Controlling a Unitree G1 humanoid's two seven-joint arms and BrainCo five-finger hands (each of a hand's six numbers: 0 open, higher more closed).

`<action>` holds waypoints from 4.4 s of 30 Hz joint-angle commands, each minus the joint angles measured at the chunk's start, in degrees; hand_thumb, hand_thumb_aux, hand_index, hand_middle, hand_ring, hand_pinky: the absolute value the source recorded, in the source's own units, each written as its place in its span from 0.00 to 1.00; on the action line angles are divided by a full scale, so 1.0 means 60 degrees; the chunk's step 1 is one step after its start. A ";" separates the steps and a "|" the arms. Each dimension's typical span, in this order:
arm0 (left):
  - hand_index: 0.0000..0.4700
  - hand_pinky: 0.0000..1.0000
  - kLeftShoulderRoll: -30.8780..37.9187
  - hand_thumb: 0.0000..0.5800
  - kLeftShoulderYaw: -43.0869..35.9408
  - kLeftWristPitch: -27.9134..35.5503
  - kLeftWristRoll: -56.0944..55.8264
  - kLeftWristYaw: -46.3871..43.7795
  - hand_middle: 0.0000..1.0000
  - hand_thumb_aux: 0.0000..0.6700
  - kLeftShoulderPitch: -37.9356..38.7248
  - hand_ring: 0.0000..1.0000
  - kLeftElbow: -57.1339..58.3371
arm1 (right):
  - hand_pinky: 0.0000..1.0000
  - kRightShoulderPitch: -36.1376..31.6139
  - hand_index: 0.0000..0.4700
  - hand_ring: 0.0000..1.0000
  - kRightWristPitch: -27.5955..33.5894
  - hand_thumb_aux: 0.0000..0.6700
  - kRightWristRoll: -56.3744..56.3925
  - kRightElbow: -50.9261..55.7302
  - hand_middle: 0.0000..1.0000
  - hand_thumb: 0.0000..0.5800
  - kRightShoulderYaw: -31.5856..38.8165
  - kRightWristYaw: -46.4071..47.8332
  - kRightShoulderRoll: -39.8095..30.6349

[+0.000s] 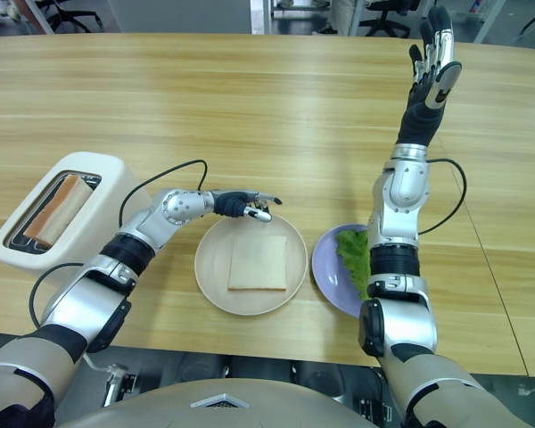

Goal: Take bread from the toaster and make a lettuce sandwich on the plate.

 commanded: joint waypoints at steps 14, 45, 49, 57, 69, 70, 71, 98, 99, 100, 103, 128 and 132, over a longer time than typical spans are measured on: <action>0.00 0.00 0.0997 0.00 0.2156 0.1604 -0.0921 0.1366 0.00 0.00 0.2366 0.00 -0.5190 | 0.00 0.2818 0.00 0.00 -0.1246 0.00 -0.6437 0.1036 0.00 0.00 0.1840 -0.1553 -0.5755; 0.00 0.00 0.1428 0.00 0.4099 0.1844 -0.2381 0.2065 0.00 0.00 0.4752 0.00 -0.7110 | 0.00 0.1337 0.00 0.00 0.1095 0.00 -1.3191 0.5927 0.00 0.00 0.9229 -1.1188 -0.5870; 0.00 0.00 0.1421 0.00 0.3984 0.1677 -0.2367 0.2001 0.00 0.00 0.4670 0.00 -0.6935 | 0.00 0.1344 0.00 0.00 0.0948 0.00 -1.3057 0.6200 0.00 0.00 0.9529 -1.1323 -0.5746; 0.00 0.00 0.1496 0.00 0.4140 0.1511 -0.2394 0.2094 0.00 0.00 0.4616 0.00 -0.6627 | 0.00 0.1246 0.00 0.00 0.0641 0.00 -1.2806 0.6455 0.00 0.00 0.9813 -1.1305 -0.5635; 0.00 0.00 0.1502 0.00 0.4158 0.1408 -0.2331 0.2188 0.00 0.00 0.4562 0.00 -0.6410 | 0.00 0.1217 0.03 0.00 0.0557 0.03 -1.2599 0.6646 0.00 0.05 1.0101 -1.1383 -0.5545; 0.00 0.00 0.1505 0.00 0.4150 0.1399 -0.2320 0.2193 0.00 0.00 0.4562 0.00 -0.6401 | 0.00 0.1217 0.03 0.00 0.0559 0.03 -1.2589 0.6668 0.00 0.05 1.0124 -1.1388 -0.5535; 0.00 0.00 0.1510 0.00 0.4145 0.1383 -0.2312 0.2199 0.00 0.00 0.4552 0.00 -0.6376 | 0.00 0.1218 0.10 0.00 0.0563 0.10 -1.2577 0.6694 0.00 0.19 1.0145 -1.1392 -0.5526; 0.00 0.00 0.1611 0.00 0.4160 0.1070 -0.2069 0.2503 0.00 0.00 0.4366 0.00 -0.5829 | 0.00 0.1067 0.98 0.00 0.0446 1.00 -1.2425 0.6919 0.00 1.00 1.0686 -1.1746 -0.5363; 0.00 0.00 0.1612 0.00 0.4159 0.1068 -0.2072 0.2503 0.00 0.00 0.4360 0.00 -0.5817 | 0.00 0.1053 0.98 0.00 0.0444 1.00 -1.2416 0.6899 0.00 1.00 1.0675 -1.1783 -0.5381; 0.00 0.00 0.1614 0.00 0.4161 0.1066 -0.2076 0.2504 0.00 0.00 0.4357 0.00 -0.5807 | 0.00 0.1038 0.98 0.00 0.0436 1.00 -1.2412 0.6885 0.00 1.00 1.0669 -1.1801 -0.5393; 0.00 0.00 0.1619 0.00 0.4164 0.1046 -0.2082 0.2509 0.00 0.00 0.4346 0.00 -0.5760 | 0.00 0.0994 0.98 0.00 0.0402 1.00 -1.2401 0.6778 0.00 1.00 1.0631 -1.1970 -0.5480; 0.00 0.00 0.1650 0.00 0.4169 0.0931 -0.2095 0.2532 0.00 0.00 0.4303 0.00 -0.5561 | 0.00 0.0584 0.91 0.00 -0.0149 0.93 -1.1865 0.6010 0.00 1.00 1.0080 -1.1905 -0.5903; 0.00 0.00 0.1675 0.00 0.4170 0.0930 -0.2091 0.2517 0.00 0.00 0.4334 0.00 -0.5577 | 0.00 0.0211 0.00 0.00 -0.0651 0.00 -1.1358 0.5804 0.00 0.00 0.9643 -1.1282 -0.6097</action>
